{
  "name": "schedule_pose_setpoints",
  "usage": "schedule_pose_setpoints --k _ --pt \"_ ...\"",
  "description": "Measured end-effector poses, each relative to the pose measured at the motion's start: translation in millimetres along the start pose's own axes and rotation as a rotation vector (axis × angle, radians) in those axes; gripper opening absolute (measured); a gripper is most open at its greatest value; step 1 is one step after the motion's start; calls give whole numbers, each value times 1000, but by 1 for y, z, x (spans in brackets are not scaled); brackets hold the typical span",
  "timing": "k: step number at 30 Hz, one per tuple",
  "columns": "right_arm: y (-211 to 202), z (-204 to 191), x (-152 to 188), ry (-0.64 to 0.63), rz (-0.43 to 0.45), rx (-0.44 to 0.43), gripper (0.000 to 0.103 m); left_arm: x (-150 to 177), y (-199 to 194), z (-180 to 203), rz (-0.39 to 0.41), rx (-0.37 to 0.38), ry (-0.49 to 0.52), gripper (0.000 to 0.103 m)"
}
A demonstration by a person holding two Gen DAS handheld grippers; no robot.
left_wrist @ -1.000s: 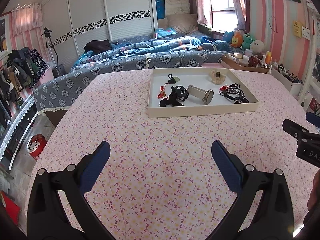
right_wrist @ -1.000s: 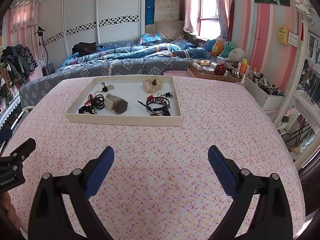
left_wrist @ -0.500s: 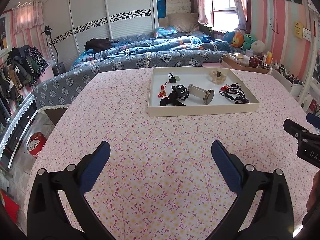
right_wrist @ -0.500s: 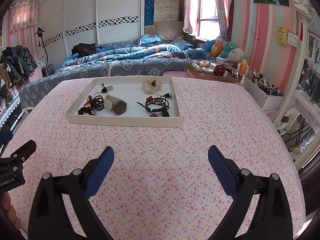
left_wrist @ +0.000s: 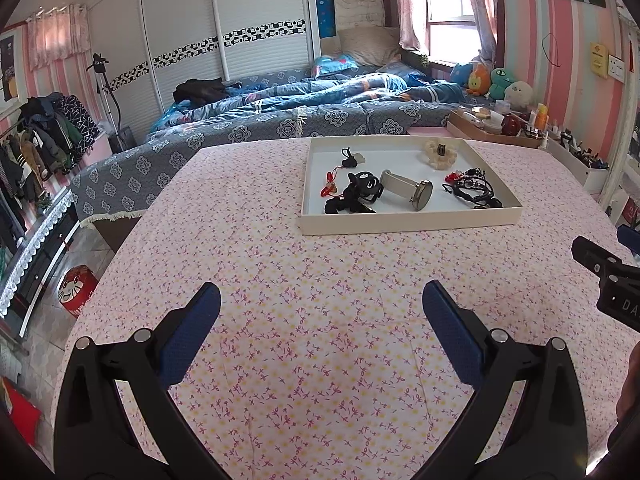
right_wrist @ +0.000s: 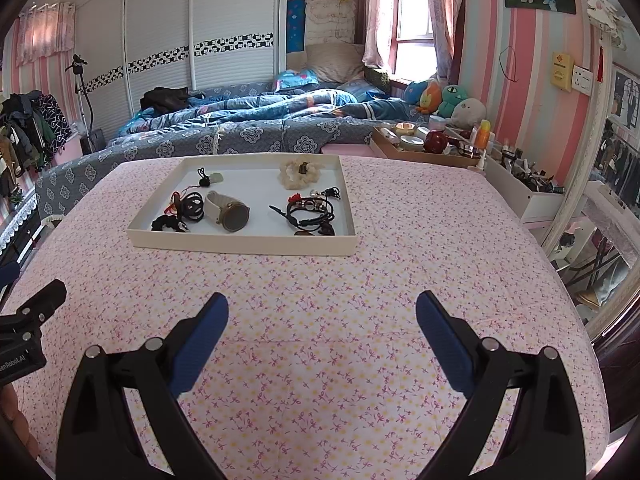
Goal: Organize jewelry
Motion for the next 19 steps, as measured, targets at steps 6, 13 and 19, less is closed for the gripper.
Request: schedule_pose_setpoints --k 6,13,19 --pt "-1 2 -1 2 2 2 95 -1 0 0 1 1 -1 100" --pt "-1 4 -1 4 0 4 95 -1 0 -1 1 -3 -3 100" --pt "-1 4 -1 3 -1 4 95 -2 -2 -4 5 -12 -8 100"
Point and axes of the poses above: each gripper's, at about its wrist camera, not at the fingertips, and y roughly the way its jaws point, z to its right, x to its underside, the point moved 9 cm from there along y, roughly the way its jaws point, and after that the axes turned 12 degrees about -x, right-handed, at the moved point
